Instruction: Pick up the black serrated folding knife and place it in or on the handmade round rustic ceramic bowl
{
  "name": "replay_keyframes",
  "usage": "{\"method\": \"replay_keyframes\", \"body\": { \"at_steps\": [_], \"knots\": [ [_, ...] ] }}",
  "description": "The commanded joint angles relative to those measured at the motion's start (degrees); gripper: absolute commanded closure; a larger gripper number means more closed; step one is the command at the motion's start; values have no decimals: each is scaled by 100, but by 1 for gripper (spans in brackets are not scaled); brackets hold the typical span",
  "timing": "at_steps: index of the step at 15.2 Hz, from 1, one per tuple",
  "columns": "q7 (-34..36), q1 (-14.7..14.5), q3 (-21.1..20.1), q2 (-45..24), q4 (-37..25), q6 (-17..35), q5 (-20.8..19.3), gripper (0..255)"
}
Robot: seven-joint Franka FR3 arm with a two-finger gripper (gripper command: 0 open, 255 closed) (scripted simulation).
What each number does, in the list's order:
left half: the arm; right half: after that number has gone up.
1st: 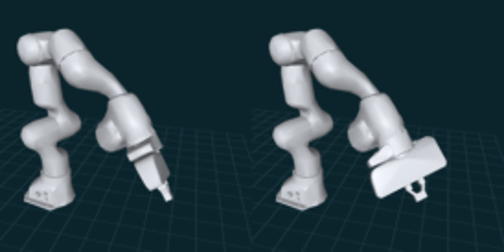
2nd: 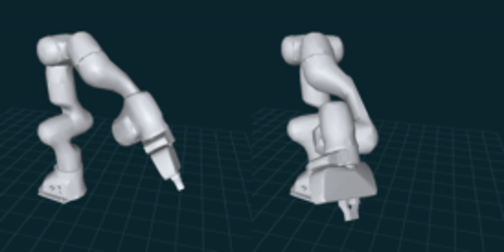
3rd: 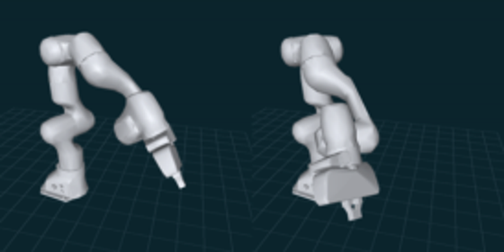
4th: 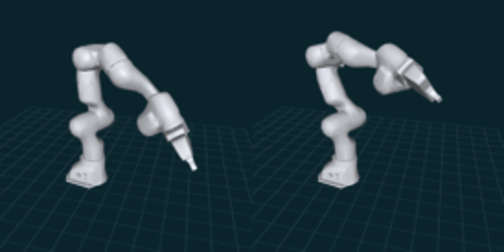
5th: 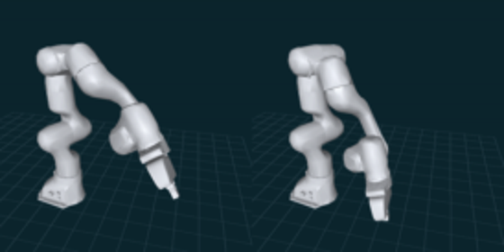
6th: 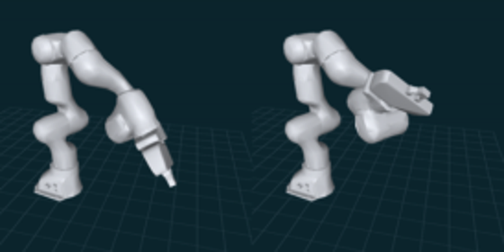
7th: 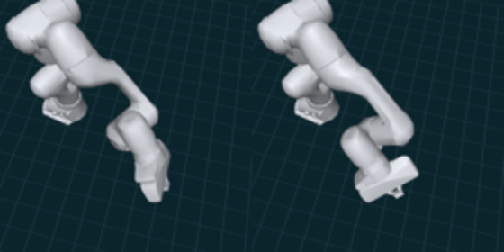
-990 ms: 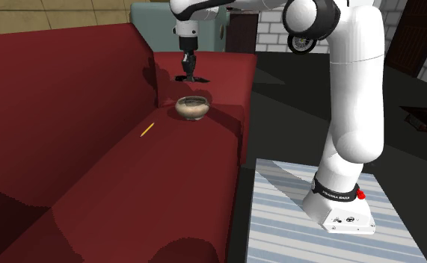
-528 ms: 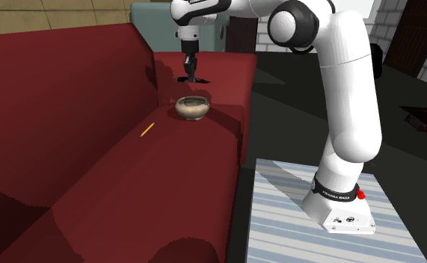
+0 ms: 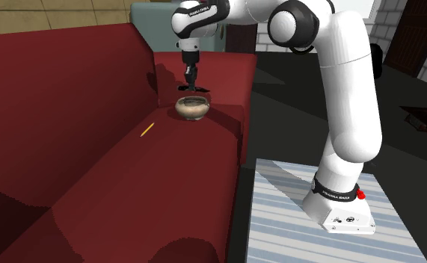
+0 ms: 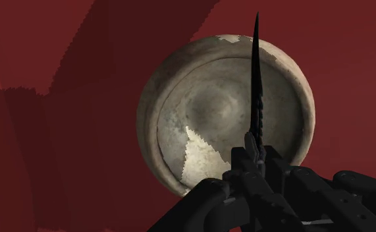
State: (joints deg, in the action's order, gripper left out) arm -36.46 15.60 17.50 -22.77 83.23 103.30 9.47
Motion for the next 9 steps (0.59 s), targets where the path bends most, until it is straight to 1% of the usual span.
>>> {"method": "replay_keyframes", "body": {
  "at_steps": [1, 3, 9],
  "knots": [
    [-18, -6, -3, -4, 152, 156, 7, 255],
    [-31, -11, -8, -23, 265, 288, 17, 255],
    [-31, -11, -8, -23, 265, 288, 17, 255]
  ]
}}
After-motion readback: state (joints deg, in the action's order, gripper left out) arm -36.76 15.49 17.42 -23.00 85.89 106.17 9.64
